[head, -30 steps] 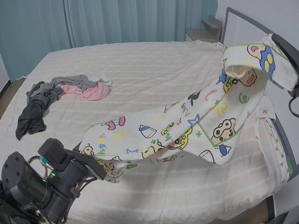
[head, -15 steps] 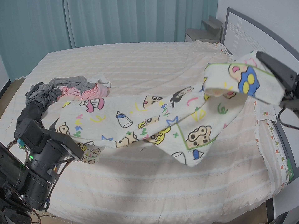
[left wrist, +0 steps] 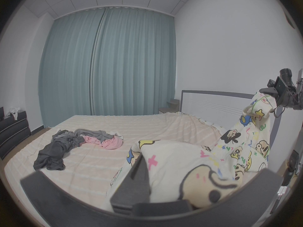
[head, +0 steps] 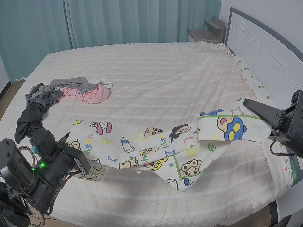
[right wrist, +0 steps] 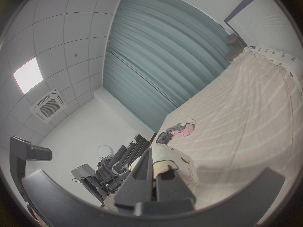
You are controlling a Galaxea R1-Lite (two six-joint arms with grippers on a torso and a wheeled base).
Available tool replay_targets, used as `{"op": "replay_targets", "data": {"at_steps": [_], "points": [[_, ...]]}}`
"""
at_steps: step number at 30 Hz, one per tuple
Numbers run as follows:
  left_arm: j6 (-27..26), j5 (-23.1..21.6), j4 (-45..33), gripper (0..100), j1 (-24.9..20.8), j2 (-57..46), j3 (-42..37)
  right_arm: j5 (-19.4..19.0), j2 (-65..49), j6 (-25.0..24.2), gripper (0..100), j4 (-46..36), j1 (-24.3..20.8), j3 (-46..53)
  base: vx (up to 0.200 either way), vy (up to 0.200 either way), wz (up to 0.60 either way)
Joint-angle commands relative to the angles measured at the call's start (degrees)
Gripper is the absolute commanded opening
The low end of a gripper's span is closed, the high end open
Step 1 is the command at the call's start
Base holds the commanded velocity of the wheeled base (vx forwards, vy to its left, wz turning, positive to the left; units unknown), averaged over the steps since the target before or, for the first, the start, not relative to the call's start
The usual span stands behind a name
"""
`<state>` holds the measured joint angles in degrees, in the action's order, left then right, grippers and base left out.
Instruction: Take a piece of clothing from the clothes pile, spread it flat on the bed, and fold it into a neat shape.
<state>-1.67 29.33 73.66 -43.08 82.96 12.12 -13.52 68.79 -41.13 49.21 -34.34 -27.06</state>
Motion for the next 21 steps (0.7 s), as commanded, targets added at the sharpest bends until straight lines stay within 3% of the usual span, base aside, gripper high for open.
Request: {"op": "replay_targets", "data": {"at_steps": [1,6,9,13,21], "points": [[6.5,-2.1,0.3,0,0.4,14.3,2.4,-1.9,2.9,-1.5,0,0.5,3.8,5.2,0.000,0.000,0.00],[11.0,-3.5,0.6,0,0.7,22.5,5.1,-2.9,5.1,-1.6,0,0.4,8.5,6.2,0.000,0.000,0.00],[14.0,-4.7,0.7,0,0.9,28.0,8.8,-5.8,9.7,-1.1,0,0.5,14.9,6.2,0.000,0.000,0.00],[16.4,-6.0,0.7,0,1.6,34.4,12.8,-8.3,14.7,-0.4,0,0.8,19.6,5.7,0.000,0.000,0.00],[18.8,-6.0,5.3,0,2.0,45.5,20.3,-8.0,29.6,4.9,0,11.7,26.8,5.4,0.000,0.000,0.00]]}}
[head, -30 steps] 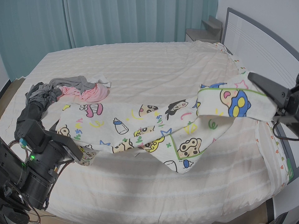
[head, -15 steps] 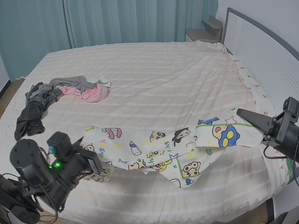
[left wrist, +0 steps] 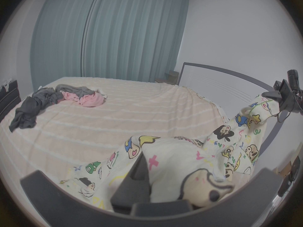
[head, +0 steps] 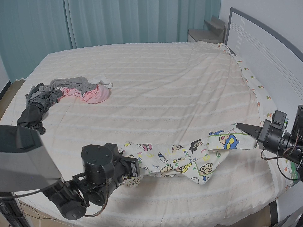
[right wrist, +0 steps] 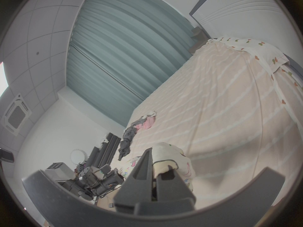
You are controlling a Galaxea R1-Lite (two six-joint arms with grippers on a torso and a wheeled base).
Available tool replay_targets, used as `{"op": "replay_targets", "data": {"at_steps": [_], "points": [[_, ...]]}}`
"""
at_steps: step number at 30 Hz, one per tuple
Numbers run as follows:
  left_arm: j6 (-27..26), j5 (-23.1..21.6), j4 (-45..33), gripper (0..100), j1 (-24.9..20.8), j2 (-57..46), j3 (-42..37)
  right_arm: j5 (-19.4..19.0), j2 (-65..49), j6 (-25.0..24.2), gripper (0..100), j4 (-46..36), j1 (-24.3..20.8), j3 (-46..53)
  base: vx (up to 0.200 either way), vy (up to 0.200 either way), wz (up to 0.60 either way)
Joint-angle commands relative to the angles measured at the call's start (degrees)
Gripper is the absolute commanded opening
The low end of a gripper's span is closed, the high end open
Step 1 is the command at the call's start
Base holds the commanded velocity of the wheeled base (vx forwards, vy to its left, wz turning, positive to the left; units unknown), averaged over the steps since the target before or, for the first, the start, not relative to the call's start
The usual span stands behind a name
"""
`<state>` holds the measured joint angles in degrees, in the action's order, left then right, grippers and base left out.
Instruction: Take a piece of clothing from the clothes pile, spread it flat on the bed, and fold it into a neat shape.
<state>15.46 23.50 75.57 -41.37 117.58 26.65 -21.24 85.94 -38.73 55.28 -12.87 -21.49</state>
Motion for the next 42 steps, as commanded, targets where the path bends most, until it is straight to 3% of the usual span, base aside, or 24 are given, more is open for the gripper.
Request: {"op": "replay_targets", "data": {"at_steps": [1,5,12,13,23,28,37,42], "points": [[1.8,0.0,4.4,0,0.4,12.4,7.0,0.0,14.4,2.6,0,7.6,6.0,-0.5,0.000,0.000,0.00],[1.8,0.0,6.8,0,0.1,16.2,8.6,0.0,19.3,2.6,0,13.5,9.7,-0.5,0.000,0.000,0.00],[1.9,0.1,8.3,0,-0.1,17.7,10.8,-0.3,24.1,3.1,0,14.2,13.2,-0.6,0.000,0.000,0.00],[1.9,0.0,8.3,100,-0.2,17.7,10.8,-0.3,24.3,3.2,100,14.2,13.3,-0.6,0.000,0.000,0.00],[0.3,0.1,12.4,100,1.0,17.3,12.8,-0.3,25.2,3.7,100,14.2,13.8,-0.4,0.000,0.000,0.00],[-3.2,0.1,12.5,100,2.8,17.0,14.2,-0.3,26.8,3.7,100,14.2,13.9,-0.4,0.000,0.000,0.00],[-3.8,-0.6,8.1,100,2.3,13.6,12.8,-0.3,27.7,3.7,100,14.2,14.1,-0.2,0.000,0.000,0.00],[-3.5,-13.9,-6.2,100,2.3,4.3,9.9,-0.5,27.8,3.7,100,14.1,13.8,0.0,0.000,0.000,0.00]]}}
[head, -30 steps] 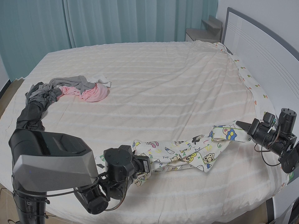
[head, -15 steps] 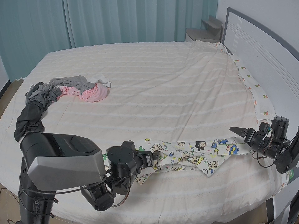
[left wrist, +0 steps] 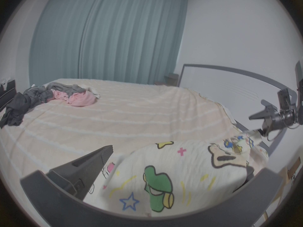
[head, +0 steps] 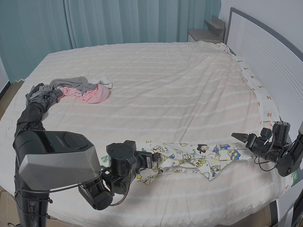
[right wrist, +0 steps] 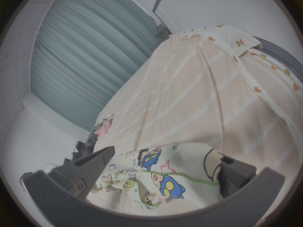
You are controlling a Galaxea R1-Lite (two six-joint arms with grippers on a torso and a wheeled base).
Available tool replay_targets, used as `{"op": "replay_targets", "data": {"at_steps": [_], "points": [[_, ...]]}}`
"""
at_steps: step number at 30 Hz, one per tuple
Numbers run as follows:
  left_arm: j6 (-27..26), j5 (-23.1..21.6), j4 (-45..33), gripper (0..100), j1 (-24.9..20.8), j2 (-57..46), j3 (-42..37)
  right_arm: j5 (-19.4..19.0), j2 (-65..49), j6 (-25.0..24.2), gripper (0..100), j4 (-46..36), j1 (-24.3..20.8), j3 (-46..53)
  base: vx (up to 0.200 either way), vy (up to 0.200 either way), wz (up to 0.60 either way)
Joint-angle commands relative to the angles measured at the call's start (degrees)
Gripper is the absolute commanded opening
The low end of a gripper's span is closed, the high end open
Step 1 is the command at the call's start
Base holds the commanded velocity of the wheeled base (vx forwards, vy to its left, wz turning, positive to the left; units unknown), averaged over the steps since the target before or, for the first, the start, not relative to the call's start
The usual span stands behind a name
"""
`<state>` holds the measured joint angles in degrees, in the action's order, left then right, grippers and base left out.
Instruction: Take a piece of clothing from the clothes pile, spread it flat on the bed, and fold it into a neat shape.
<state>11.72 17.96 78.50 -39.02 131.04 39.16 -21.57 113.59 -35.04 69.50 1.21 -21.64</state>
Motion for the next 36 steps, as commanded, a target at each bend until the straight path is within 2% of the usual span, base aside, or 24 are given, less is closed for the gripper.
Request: {"op": "replay_targets", "data": {"at_steps": [1,5,8,9,13,14,15,19,23,36], "points": [[0.6,-10.2,-12.8,100,0.0,-10.8,-2.2,-0.1,0.1,0.0,100,-0.1,-0.3,0.3,0.000,0.000,0.00],[2.8,-14.3,-22.1,100,1.4,-14.4,-0.3,-0.2,0.1,0.1,100,-0.1,-0.3,0.8,0.000,0.000,0.00],[3.8,-15.4,-30.2,100,3.0,-15.9,1.3,-0.3,0.1,0.1,100,-0.1,-0.4,0.9,0.000,0.000,0.00],[3.8,-15.4,-30.2,100,3.0,-15.9,1.3,-0.3,0.1,0.1,100,-0.1,-0.4,0.9,0.000,0.000,0.00],[3.9,-21.5,-36.7,100,4.5,-18.3,1.6,-0.6,0.2,0.1,100,-0.1,-0.7,1.0,0.000,0.000,0.00],[3.9,-21.5,-36.7,100,4.5,-18.3,1.6,-0.6,0.2,0.1,100,-0.1,-0.7,1.0,0.000,0.000,0.00],[3.1,-23.1,-39.2,100,4.7,-19.5,1.7,-0.7,0.3,0.1,100,-0.1,-0.7,1.0,0.000,0.000,0.00],[-2.1,-23.4,-44.0,100,5.3,-20.9,2.0,-0.7,0.4,0.1,100,-0.1,-0.6,1.0,0.000,0.000,0.00],[-4.3,-22.6,-44.8,100,5.2,-20.2,1.8,-0.7,0.4,0.1,100,-0.1,-0.7,1.1,0.000,0.000,0.00],[-4.9,-22.2,-44.8,100,1.9,-19.0,-1.1,-0.8,0.3,0.0,100,-0.1,-0.7,1.1,0.000,0.000,0.00]]}}
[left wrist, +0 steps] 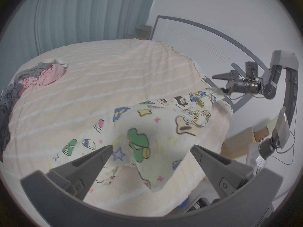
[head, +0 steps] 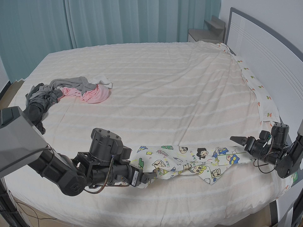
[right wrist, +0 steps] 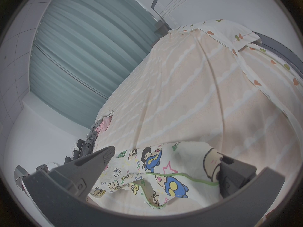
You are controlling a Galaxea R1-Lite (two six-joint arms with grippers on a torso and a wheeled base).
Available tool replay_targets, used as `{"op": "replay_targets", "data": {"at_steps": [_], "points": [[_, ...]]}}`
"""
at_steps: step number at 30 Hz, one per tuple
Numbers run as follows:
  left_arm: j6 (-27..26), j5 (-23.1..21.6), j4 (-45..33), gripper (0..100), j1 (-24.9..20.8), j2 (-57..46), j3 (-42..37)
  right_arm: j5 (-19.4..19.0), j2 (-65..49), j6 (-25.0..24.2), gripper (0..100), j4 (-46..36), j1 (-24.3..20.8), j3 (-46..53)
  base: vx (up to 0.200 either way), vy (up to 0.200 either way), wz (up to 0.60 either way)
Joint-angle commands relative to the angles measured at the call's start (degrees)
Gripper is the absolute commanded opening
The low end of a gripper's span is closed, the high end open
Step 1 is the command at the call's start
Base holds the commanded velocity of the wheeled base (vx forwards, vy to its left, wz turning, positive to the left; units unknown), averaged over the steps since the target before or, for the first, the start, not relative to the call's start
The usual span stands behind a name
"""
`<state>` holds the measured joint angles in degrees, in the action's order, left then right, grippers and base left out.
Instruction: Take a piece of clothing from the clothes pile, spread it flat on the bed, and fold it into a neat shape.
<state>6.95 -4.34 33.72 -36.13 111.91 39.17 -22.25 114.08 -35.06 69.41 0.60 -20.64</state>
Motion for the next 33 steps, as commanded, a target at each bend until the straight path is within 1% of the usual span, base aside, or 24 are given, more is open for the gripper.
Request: {"op": "replay_targets", "data": {"at_steps": [1,4,5,10,13,17,21,22,23,24,25,26,27,30,33], "points": [[-0.1,0.1,-0.1,100,-1.1,0.2,-1.5,-0.1,-0.2,0.0,100,0.0,-0.1,0.1,0.000,0.000,0.00],[-0.2,0.2,-0.1,100,-1.3,0.2,-2.3,-0.1,-0.2,0.0,100,0.0,-0.1,0.1,0.000,0.000,0.00],[-0.1,0.7,0.0,0,-1.3,0.3,-2.1,-0.1,-0.2,0.0,100,0.0,-0.1,0.1,0.000,0.000,0.00],[-0.4,6.8,0.3,0,-1.0,1.4,-1.7,-0.1,-0.3,0.0,100,0.0,-0.1,0.2,0.000,0.000,0.00],[-2.7,7.1,0.4,0,-0.7,1.2,-2.1,-0.1,-0.4,0.0,100,0.0,-0.1,0.4,0.000,0.000,0.00],[-3.4,7.2,0.5,0,-0.7,0.8,-2.0,-0.2,-0.4,0.0,100,0.0,-0.1,0.4,0.000,0.000,0.00],[-4.8,7.2,-0.1,0,0.2,-2.8,-1.6,-0.2,-0.6,0.0,100,0.1,-0.1,0.4,0.000,0.000,0.00],[-6.7,7.3,-0.1,0,0.9,-4.4,-1.6,-0.2,-0.6,0.0,100,0.1,-0.1,0.4,0.000,0.000,0.00],[-6.9,7.3,-0.1,0,1.0,-4.5,-1.5,-0.3,-0.6,0.0,100,0.1,-0.1,0.4,0.000,0.000,0.00],[-8.5,7.7,0.2,0,2.1,-5.0,-0.8,-0.3,-0.6,0.0,100,0.1,-0.2,0.4,0.000,0.000,0.00],[-8.5,7.7,0.2,0,2.1,-5.0,-0.8,-0.3,-0.6,0.0,100,0.1,-0.2,0.4,0.000,0.000,0.00],[-9.7,9.2,0.4,0,3.2,-5.4,0.6,-0.3,-0.6,0.0,100,0.1,-0.2,0.4,0.000,0.000,0.00],[-9.8,10.9,0.5,0,3.6,-5.4,1.9,-0.3,-0.6,-0.1,100,0.1,-0.2,0.4,0.000,0.000,0.00],[-9.9,14.1,0.5,0,4.3,-5.0,5.3,-0.3,-0.6,0.0,100,0.1,-0.2,0.4,0.000,0.000,0.00],[-9.7,16.0,1.0,0,4.4,-4.7,9.5,-0.3,-0.6,-0.1,100,0.1,-0.2,0.4,0.000,0.000,0.00]]}}
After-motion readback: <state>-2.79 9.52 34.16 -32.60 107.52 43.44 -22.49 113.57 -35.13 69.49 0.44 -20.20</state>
